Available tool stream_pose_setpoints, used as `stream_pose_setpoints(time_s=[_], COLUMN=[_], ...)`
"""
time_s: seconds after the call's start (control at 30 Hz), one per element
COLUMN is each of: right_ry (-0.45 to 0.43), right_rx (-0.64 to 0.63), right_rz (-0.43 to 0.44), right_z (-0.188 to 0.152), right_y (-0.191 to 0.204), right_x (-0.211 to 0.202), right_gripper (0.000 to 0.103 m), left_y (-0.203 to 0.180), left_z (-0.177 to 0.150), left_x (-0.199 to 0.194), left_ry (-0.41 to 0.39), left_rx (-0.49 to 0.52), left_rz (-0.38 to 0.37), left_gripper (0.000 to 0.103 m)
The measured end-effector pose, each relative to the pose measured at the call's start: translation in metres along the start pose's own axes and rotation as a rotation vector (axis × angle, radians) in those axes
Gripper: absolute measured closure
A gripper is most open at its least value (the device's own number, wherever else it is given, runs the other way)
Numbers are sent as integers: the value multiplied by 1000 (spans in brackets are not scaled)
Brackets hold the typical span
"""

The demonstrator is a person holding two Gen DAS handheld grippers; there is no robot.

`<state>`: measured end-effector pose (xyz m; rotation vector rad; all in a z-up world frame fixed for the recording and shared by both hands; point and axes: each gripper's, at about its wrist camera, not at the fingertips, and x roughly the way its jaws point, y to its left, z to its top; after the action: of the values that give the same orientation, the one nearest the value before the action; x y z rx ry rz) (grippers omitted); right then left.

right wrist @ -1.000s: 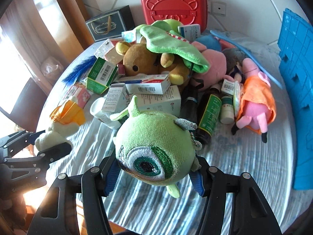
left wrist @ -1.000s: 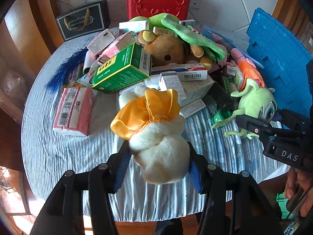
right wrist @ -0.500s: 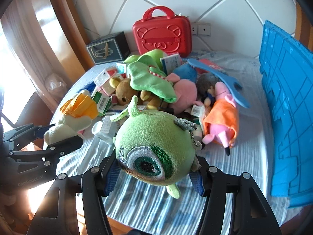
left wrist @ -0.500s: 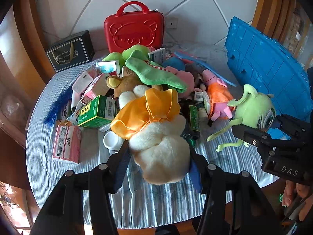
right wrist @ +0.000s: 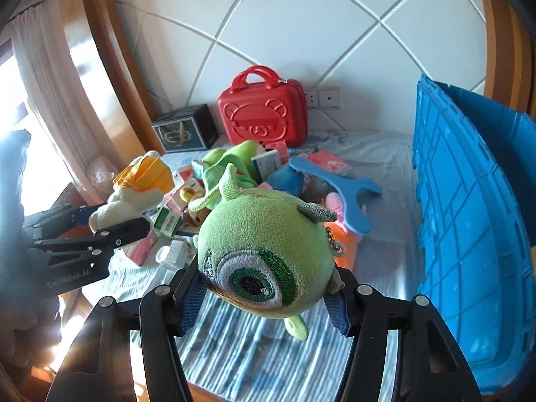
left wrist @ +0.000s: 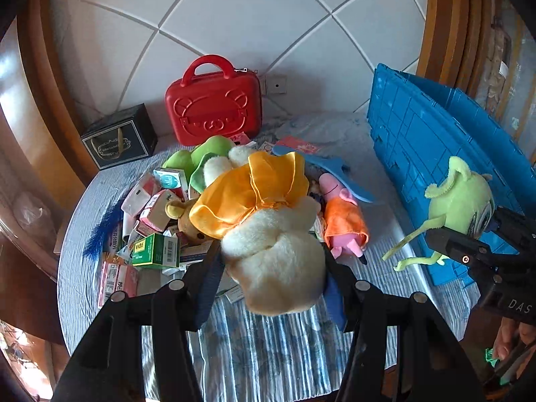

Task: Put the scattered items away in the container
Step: 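Lift the bunny and monster plushes and carry both over the blue crate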

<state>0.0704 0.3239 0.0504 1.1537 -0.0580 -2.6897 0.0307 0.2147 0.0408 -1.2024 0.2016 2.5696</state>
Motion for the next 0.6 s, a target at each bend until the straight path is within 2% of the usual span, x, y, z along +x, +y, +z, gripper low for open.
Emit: stream_pose_setpoints(time_s=[0.3,0.6], right_ry=[-100,-188], right_rx=[20,75], right_rz=[-11,-53], right_z=[26,40], right_y=[-60,-123], right_x=[-58,-115], right_gripper=[42,42], left_y=[-62,-138], left_z=[47,90], left_x=[-19,-31], left_ry=[-79,-139], left_rx=[30,101], left_rz=[2,-42], left_gripper=[50,50])
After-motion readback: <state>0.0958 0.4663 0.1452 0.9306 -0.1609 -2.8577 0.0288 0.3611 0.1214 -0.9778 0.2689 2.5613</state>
